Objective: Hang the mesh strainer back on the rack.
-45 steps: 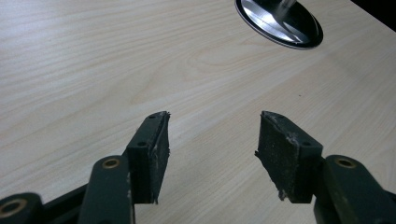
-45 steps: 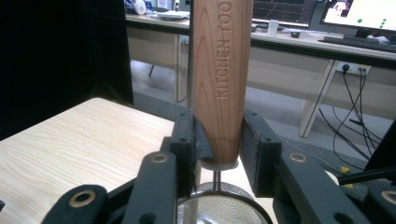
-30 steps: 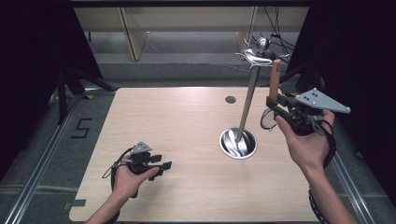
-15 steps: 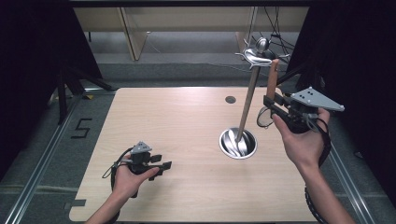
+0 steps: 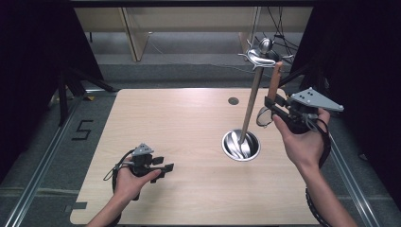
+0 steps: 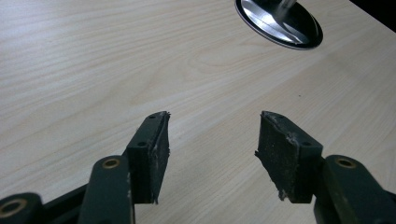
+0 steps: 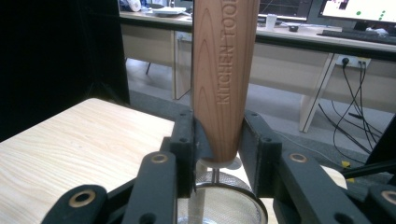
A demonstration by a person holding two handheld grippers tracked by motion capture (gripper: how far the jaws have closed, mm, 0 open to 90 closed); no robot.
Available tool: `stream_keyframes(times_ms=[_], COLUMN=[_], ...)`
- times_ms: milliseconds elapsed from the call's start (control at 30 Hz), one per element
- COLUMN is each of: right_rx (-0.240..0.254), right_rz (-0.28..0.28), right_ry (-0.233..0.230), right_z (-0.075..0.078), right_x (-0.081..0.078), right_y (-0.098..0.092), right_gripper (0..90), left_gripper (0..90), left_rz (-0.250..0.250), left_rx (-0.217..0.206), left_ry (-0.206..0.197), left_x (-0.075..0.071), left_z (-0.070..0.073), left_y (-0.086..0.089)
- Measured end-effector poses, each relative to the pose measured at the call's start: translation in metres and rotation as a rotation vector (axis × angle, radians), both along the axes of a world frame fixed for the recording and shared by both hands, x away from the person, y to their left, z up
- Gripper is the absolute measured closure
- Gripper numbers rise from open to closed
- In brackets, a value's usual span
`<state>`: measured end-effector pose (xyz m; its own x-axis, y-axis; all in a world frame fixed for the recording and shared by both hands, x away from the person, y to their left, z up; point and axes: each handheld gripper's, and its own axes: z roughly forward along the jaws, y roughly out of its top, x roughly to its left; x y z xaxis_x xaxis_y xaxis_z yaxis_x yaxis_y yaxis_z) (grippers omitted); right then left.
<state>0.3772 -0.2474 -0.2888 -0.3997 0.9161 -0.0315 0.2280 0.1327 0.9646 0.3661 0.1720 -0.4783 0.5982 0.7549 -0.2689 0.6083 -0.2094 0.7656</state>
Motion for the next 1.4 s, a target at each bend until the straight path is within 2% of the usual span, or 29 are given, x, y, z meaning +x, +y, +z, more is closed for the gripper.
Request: stream_keyframes(times_ms=[100,233,467,500,567,700,800,833,867,933,1033,1100,1133,1167,1233,1300,1400], right_rx=[0.005,-0.005,-0.018,-0.033,-0.033,-0.079,-0.066,-0.095,-0.094,-0.105,-0.088,-0.091,-0.082,-0.099,-0.095,-0.099,-0.085], right_rz=[0.000,0.008,0.005,0.011,0.008,0.019,0.015,0.016,0.012,0.015,0.011,0.023,0.008,0.020,0.012,0.009,-0.009], right_ry=[0.020,0.006,0.019,0.002,0.001,-0.040,-0.019,-0.060,-0.055,-0.057,-0.029,-0.028,-0.019,-0.019,-0.012,-0.019,0.004], right_z=[-0.002,-0.004,-0.004,-0.004,-0.003,-0.001,-0.002,-0.002,-0.004,-0.004,-0.010,-0.011,-0.012,-0.014,-0.017,-0.020,-0.024], right_x=[0.000,0.002,0.001,0.001,0.001,0.000,-0.003,-0.001,-0.003,-0.003,-0.007,-0.007,-0.010,-0.011,-0.014,-0.015,-0.018], right_y=[0.002,0.001,0.002,0.002,0.002,0.001,0.003,0.001,0.000,-0.001,-0.005,-0.008,-0.009,-0.014,-0.019,-0.023,-0.026], right_gripper=[69.0,68.9,68.2,67.1,66.3,61.0,55.6,53.9,49.9,49.3,46.3,46.0,45.6,45.1,44.4,43.9,43.3], left_gripper=[42.5,42.5,42.5,42.5,42.5,42.5,42.4,42.5,42.5,42.4,42.5,42.5,42.4,42.5,42.5,42.5,42.4], left_rz=[-0.007,0.005,-0.004,-0.004,-0.002,-0.005,-0.005,-0.005,-0.003,-0.002,0.001,0.008,0.005,-0.004,-0.005,-0.005,-0.004], left_rx=[-0.001,0.007,-0.003,-0.003,-0.008,-0.003,-0.003,-0.003,-0.003,-0.007,-0.010,0.006,0.007,-0.002,0.001,0.002,0.002], left_ry=[0.005,0.000,0.003,0.004,0.004,0.003,0.003,0.004,0.004,0.004,0.005,0.001,0.001,0.003,0.002,0.003,0.003], left_x=[0.000,0.000,0.000,0.000,0.000,0.000,0.000,0.000,0.000,0.000,0.000,0.000,0.000,0.000,0.000,0.000,0.000], left_z=[0.000,0.000,0.000,0.000,0.000,0.000,0.000,0.000,0.000,0.000,0.000,0.000,0.000,0.000,0.000,-0.001,-0.001], left_y=[0.000,0.000,0.000,0.000,0.000,0.000,0.000,0.000,0.000,0.000,0.000,0.000,0.000,0.000,0.000,0.000,0.000])
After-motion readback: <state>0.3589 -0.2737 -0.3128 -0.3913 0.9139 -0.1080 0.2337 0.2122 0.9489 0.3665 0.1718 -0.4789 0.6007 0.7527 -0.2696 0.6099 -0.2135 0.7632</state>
